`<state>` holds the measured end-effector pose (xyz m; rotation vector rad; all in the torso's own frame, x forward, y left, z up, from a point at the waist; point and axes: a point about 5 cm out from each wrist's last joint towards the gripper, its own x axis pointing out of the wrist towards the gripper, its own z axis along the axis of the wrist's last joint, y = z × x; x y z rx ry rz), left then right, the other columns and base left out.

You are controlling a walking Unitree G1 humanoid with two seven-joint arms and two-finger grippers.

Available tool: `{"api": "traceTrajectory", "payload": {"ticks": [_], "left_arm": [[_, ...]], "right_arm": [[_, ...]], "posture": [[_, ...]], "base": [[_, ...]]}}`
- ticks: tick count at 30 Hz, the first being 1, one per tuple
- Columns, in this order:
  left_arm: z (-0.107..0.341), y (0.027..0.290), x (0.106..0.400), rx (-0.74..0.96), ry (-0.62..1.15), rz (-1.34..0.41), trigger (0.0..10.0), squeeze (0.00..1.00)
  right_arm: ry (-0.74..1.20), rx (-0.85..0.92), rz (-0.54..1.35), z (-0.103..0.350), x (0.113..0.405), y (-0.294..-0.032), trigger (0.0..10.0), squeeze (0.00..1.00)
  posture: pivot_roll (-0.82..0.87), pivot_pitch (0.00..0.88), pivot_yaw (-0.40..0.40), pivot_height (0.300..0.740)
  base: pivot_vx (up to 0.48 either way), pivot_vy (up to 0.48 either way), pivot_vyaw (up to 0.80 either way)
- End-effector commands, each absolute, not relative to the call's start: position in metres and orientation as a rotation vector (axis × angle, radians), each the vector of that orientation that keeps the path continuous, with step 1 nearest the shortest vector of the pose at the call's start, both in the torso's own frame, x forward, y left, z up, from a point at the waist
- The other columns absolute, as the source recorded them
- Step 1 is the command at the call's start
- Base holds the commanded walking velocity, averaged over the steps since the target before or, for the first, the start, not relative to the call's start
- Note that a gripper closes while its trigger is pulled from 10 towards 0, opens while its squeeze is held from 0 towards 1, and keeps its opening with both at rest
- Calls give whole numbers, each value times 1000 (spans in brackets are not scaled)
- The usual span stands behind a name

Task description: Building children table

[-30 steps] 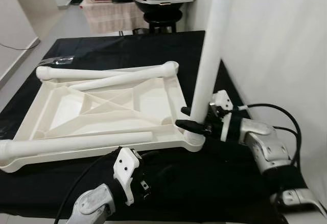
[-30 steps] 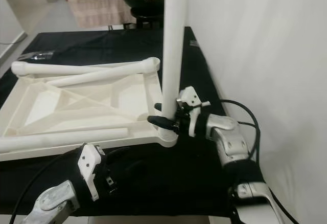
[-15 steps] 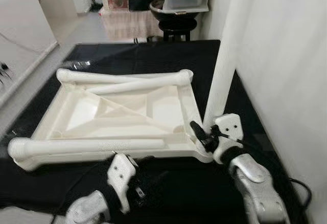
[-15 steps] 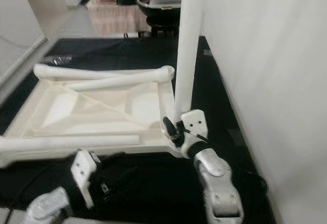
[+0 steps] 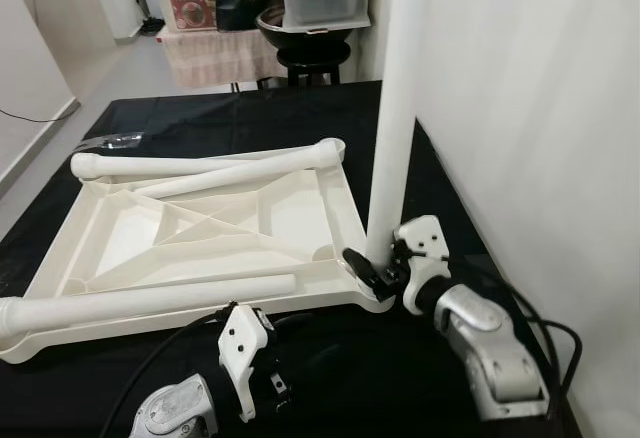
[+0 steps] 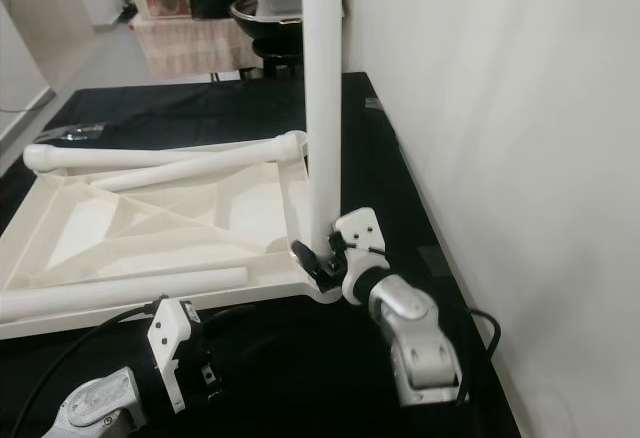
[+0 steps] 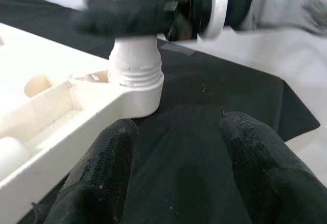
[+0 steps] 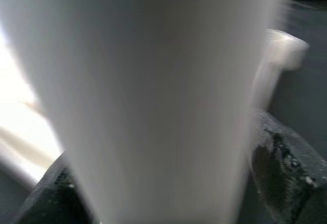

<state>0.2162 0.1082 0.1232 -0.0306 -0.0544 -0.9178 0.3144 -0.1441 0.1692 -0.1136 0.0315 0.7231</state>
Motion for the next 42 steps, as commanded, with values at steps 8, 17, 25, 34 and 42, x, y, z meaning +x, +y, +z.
{"api": "traceTrajectory", "payload": {"ticks": [8,17,25,34,42], "left_arm": [[117,107,216,-48,-26,-919,10000,0],[121,109,218,-28,-51,-887,10000,0],[122,113,219,-46,-53,-889,10000,0],[121,113,219,-61,-35,-927,10000,0],[121,114,219,-75,-37,-915,10000,0]], "right_arm": [[-10,-95,999,187,332,-153,10000,0],[22,-78,896,182,342,-162,0,0],[198,-81,302,123,304,-167,0,0],[219,-164,267,120,295,-152,0,0],[144,-106,419,132,293,-138,10000,1000]], "posture": [[-95,77,31,740],[-59,79,11,740],[-94,106,29,740],[-96,111,46,740],[-90,117,44,740]], "base": [[0,0,0],[0,0,0],[0,0,0],[0,0,0],[0,0,0]]}}
